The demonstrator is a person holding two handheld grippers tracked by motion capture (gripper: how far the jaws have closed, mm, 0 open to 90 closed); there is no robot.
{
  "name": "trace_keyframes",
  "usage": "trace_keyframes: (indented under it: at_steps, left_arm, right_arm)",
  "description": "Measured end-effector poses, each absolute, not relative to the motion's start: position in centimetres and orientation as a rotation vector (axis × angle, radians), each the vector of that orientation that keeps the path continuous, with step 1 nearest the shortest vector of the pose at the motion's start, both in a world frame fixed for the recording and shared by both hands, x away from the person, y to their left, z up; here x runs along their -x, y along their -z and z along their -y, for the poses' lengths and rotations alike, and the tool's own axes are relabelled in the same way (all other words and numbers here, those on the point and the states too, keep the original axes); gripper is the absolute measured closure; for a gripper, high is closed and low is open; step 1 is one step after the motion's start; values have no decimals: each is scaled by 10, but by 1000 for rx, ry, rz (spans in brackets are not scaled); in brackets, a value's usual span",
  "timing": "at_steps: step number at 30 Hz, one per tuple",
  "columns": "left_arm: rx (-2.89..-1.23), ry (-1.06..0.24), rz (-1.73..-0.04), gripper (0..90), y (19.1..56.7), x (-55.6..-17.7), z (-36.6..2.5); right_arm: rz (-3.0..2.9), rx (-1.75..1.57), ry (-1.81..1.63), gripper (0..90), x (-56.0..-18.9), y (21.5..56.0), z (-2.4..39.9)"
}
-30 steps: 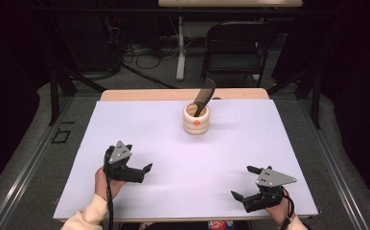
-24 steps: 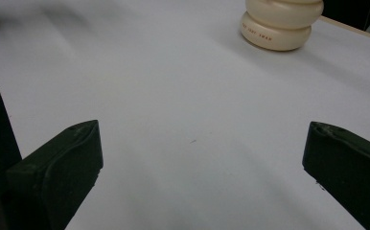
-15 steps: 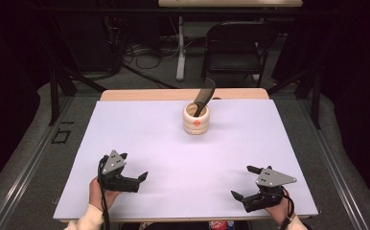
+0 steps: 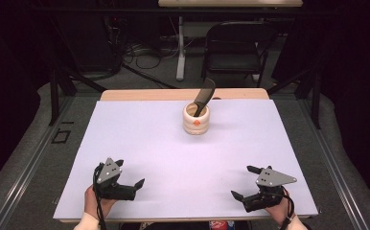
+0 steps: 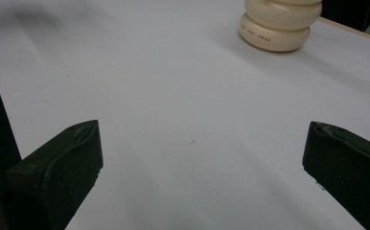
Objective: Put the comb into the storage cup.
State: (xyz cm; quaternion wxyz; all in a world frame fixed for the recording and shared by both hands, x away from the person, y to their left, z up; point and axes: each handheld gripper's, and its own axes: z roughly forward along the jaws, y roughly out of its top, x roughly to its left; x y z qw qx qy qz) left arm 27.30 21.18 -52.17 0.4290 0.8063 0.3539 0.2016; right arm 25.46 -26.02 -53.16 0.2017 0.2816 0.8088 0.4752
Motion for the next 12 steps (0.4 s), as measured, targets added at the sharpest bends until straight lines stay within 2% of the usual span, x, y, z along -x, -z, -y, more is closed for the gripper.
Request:
trace_keyframes:
  at_steps: [12]
  left_arm:
    - [-2021,-487,-880,0,524,-270,-214]
  right_arm:
    - [-2257,-786,-1324,0,-255,532,260]
